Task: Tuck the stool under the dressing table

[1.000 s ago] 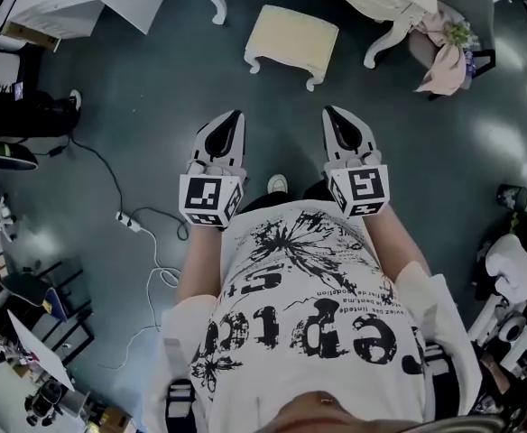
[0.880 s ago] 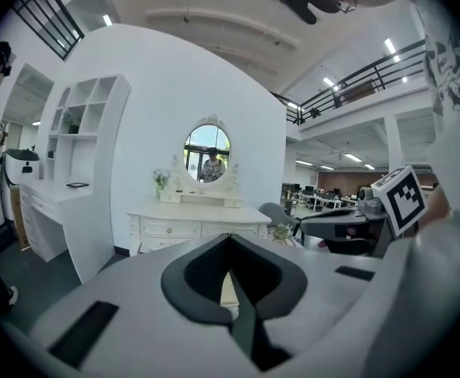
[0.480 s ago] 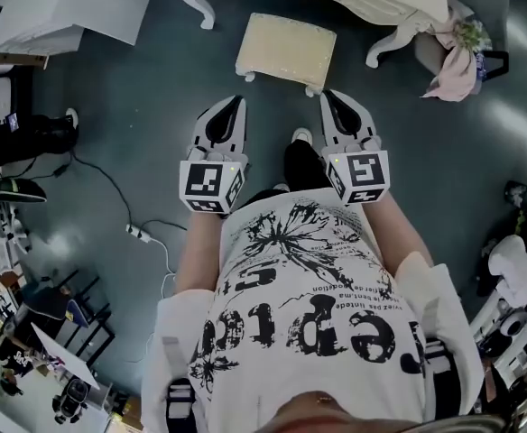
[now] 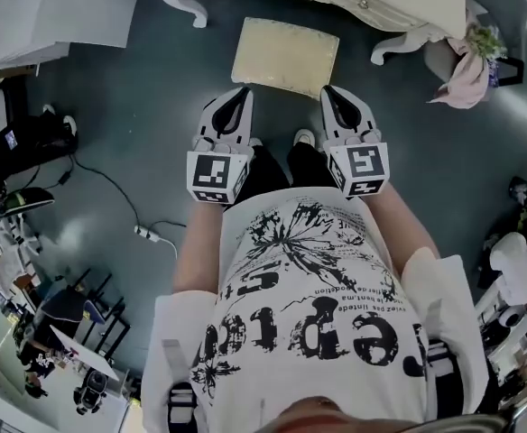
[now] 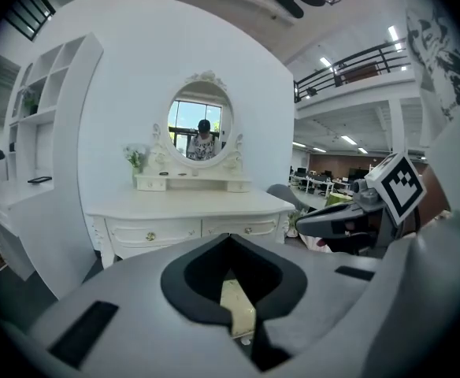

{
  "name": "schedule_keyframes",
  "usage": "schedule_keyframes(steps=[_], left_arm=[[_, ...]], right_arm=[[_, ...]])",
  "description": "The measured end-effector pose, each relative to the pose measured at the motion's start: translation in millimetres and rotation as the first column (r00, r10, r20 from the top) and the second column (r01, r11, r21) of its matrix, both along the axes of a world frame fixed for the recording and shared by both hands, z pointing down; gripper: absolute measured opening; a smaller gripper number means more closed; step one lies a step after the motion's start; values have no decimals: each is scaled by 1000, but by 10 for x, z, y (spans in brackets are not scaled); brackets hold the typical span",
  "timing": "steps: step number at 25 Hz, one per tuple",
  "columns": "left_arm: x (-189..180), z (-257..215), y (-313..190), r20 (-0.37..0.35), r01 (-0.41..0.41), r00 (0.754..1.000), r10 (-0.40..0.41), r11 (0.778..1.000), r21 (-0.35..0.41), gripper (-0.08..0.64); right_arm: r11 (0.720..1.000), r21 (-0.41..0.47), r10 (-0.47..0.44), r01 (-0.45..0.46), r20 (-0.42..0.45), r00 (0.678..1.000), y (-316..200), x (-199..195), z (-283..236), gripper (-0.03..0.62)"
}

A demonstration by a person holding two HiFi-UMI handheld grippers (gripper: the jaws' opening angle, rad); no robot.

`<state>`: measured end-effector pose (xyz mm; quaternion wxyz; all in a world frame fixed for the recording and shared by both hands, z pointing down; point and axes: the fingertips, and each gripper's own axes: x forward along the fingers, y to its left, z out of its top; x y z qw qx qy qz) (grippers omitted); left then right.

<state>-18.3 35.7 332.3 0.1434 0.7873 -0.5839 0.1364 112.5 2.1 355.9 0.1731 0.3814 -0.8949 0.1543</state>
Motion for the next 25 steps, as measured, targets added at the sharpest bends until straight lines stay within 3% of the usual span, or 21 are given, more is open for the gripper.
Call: schedule_keyframes(steps=[7,15,21,25], left_arm=[[-202,751,-417,-51,-105,994,99,985,-134,20],[-356,1918,-677,-86,-242,970,228,943,-230,20],[-447,2848,-667,-97,-296,955,280,905,-306,20],[-515,3423,-601,-117,-288,957,264,886,-362,20]], right_arm=[[983,-98,149,-153,-51,988,-305,-162,568,18],[924,-101,359,-370,-110,927,-512,-252,1532,18],[883,-181,411,-433,-147,900,-387,-392,2519,18],[860,-226,422,-458,-190,886,-259,-427,3166,18]])
